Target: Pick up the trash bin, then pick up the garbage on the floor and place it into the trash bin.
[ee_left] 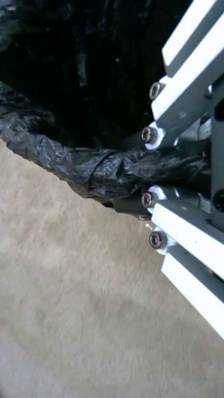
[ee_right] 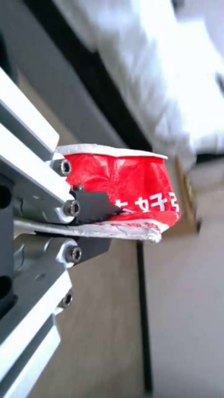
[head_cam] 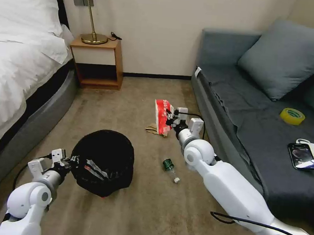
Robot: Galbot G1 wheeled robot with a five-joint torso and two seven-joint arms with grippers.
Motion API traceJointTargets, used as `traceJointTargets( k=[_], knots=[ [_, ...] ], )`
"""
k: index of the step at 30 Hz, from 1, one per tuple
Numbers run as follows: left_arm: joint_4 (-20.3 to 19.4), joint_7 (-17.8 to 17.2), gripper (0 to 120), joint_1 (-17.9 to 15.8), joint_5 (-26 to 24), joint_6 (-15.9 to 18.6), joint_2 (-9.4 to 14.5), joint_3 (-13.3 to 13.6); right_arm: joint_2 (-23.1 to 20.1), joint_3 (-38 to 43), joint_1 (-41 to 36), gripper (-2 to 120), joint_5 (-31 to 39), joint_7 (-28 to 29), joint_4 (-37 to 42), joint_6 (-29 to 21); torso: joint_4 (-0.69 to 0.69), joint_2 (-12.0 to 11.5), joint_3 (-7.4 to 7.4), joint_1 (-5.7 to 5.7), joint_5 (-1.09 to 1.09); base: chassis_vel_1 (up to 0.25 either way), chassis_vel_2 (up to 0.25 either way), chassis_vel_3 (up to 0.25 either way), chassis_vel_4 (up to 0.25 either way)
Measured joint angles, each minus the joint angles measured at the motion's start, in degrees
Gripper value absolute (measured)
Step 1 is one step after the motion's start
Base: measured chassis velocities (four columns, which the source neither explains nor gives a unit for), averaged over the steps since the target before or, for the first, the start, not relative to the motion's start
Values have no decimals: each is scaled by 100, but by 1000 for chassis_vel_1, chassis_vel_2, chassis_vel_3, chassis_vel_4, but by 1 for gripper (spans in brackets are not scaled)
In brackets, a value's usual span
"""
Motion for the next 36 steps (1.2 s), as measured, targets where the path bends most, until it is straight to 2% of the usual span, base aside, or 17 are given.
traceJointTargets(
  k=[2, 5, 10, 26, 29, 32, 34, 36],
  knots=[
    [-7, -26, 5, -14, -40, 20, -21, 18, -19, -102, 1, 0, -41, -58, 96, 51, 0, 0, 0, 0, -1, 0, 0, 0, 0],
    [-116, -124, 5, -28, -210, 121, -138, 90, 33, -470, -88, 0, -555, -423, 247, 242, -1, 0, 0, 0, -1, 0, 0, 0, 0],
    [-191, -186, 5, 15, -284, 182, -229, 130, 226, -737, -295, 0, -1057, -684, 241, 412, 1, 0, 0, 0, -2, 0, 0, 0, 0],
    [-199, -225, 5, 57, -560, 264, -183, 162, 440, -1125, -681, 0, -1843, -895, 101, 508, 0, 0, 0, 0, -2, 0, 0, 0, 0],
    [-258, -246, 5, 99, -599, 273, -179, 186, 500, -1130, -778, 13, -1971, -893, 62, 480, 0, 0, 0, 0, -2, 0, 0, 0, 0],
    [-284, -252, 5, 123, -607, 275, -166, 187, 497, -1134, -822, 19, -2015, -917, 59, 471, 0, 0, 0, 0, -2, 0, 0, 0, 0],
    [-323, -270, 5, 149, -627, 278, -145, 179, 492, -1106, -930, 30, -2107, -966, 60, 470, 0, 0, 0, 0, -2, 0, 0, 0, 0],
    [-335, -275, 5, 157, -630, 278, -140, 172, 483, -1084, -973, 34, -2128, -981, 67, 471, 0, 0, 0, 0, -2, 0, 0, 0, 0]
  ],
)
